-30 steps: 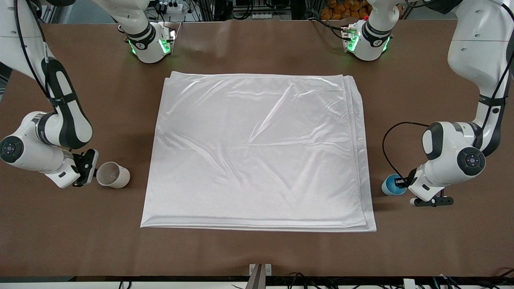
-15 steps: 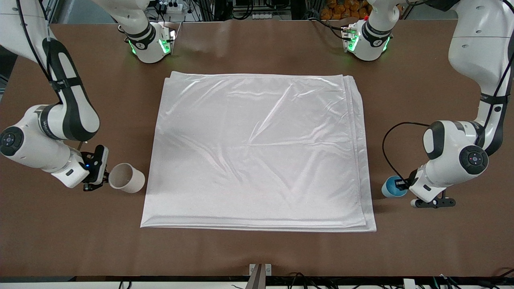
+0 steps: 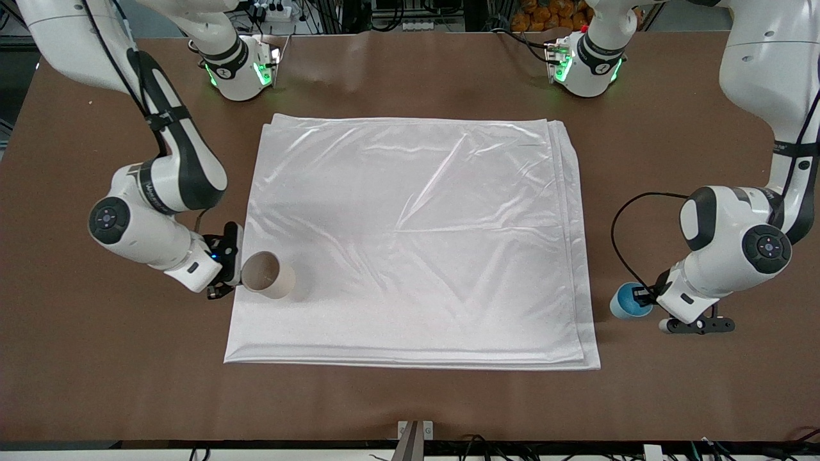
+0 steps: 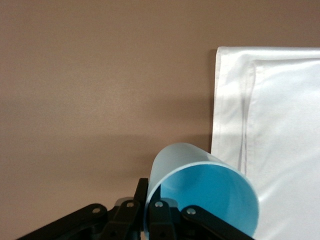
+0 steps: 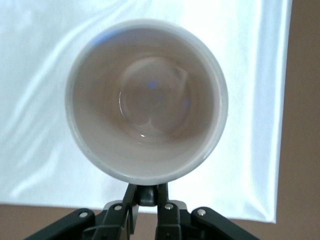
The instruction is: Place blue cup into white mug on cloth
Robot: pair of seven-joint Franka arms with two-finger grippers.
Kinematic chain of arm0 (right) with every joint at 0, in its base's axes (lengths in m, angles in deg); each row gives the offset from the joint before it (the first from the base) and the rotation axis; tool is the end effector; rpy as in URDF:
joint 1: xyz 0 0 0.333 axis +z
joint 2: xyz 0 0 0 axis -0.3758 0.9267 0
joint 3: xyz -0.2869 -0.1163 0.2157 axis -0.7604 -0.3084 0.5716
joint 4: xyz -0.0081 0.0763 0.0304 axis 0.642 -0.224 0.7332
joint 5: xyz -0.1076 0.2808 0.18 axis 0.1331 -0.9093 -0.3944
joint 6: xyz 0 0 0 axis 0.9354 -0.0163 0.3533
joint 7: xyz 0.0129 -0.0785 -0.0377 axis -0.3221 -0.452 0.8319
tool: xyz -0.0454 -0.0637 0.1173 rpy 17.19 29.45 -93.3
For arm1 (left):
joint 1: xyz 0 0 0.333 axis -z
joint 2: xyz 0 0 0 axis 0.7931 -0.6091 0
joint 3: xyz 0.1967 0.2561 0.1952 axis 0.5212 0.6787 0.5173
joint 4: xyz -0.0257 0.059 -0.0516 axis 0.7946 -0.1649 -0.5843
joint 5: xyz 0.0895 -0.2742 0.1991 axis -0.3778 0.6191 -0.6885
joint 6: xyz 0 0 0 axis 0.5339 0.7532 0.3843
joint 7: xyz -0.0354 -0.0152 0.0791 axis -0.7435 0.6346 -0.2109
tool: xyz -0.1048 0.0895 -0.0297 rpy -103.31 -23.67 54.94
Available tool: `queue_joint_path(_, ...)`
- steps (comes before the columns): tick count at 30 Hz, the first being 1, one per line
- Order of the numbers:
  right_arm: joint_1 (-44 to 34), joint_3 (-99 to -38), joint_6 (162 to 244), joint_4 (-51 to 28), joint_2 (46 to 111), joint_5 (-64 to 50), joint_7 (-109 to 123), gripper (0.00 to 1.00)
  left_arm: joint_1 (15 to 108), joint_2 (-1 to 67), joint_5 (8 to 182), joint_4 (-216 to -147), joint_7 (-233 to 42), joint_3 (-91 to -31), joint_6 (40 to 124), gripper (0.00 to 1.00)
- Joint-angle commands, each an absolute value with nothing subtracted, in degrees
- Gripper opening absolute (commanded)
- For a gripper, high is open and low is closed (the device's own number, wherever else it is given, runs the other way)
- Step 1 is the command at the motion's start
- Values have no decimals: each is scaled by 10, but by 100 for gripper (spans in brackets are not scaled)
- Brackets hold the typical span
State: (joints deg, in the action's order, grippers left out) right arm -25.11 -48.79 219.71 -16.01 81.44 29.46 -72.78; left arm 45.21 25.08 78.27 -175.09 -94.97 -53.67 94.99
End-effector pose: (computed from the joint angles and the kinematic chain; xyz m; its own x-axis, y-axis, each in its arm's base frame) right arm 0.6399 0.1120 0.3518 -0.0720 0.9893 0.1271 0.9969 0.0673 0.0405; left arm 0.6979 -0.0126 0.3344 0.9973 0.0025 0.0729 0.0021 -1.0000 0.0056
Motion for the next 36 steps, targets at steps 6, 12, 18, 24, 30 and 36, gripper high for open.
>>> queue_joint_path(6, -170, -488, 2198, -172, 803, 356, -554, 1, 453, 274, 793, -1726, -956, -550, 893, 0)
queue_joint_path(12, -114, -490, 2198, -173, 809, 384, -460, 2, 452, 282, 793, -1720, -956, -562, 883, 0)
queue_joint_path(18, -75, -490, 2199, -173, 824, 414, -401, 2, 453, 291, 792, -1718, -956, -567, 870, 0)
queue_joint_path(24, -47, -490, 2206, -170, 841, 416, -373, 3, 453, 296, 792, -1703, -956, -582, 847, 0)
queue_joint_path(30, -41, -490, 2213, -160, 865, 415, -371, 5, 454, 296, 792, -1680, -964, -602, 808, 0)
queue_joint_path(36, -31, -490, 2214, -162, 874, 414, -371, 8, 454, 302, 791, -1678, -991, -622, 793, 0)
